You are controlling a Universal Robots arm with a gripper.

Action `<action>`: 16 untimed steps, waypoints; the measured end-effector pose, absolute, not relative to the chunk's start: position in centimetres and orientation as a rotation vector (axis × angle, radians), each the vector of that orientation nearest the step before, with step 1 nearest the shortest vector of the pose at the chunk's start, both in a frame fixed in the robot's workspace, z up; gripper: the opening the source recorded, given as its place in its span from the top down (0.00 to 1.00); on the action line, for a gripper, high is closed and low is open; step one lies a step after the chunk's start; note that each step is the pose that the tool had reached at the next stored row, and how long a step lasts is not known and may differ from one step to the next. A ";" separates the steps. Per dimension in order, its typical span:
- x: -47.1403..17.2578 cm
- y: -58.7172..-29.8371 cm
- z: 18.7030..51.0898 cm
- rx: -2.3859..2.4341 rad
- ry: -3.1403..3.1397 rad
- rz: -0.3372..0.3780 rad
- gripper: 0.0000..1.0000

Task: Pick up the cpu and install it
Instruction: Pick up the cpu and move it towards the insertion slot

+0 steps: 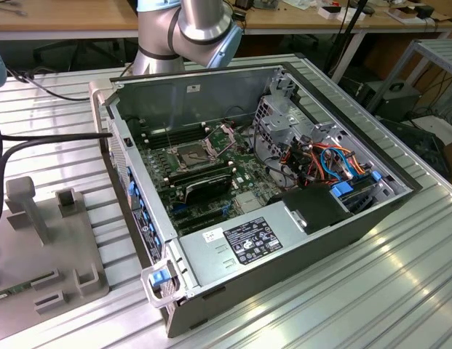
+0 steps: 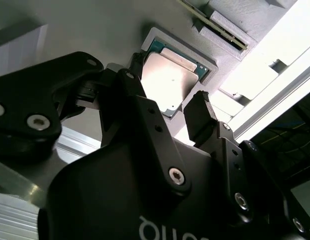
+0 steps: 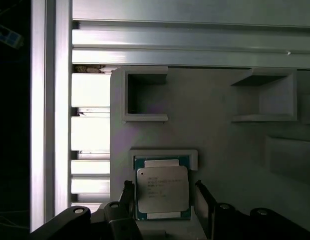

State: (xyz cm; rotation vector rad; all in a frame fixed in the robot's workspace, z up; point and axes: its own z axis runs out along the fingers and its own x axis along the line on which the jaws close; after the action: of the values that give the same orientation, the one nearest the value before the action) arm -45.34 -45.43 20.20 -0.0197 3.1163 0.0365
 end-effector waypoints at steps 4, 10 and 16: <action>-45.3 -45.4 19.9 -0.020 3.117 0.036 0.40; -45.3 -45.4 19.7 -0.020 3.116 0.036 0.40; -45.3 -45.4 19.5 -0.020 3.116 0.036 0.40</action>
State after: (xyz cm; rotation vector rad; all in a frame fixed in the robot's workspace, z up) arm -45.35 -45.35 19.52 -0.0197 3.1164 0.0362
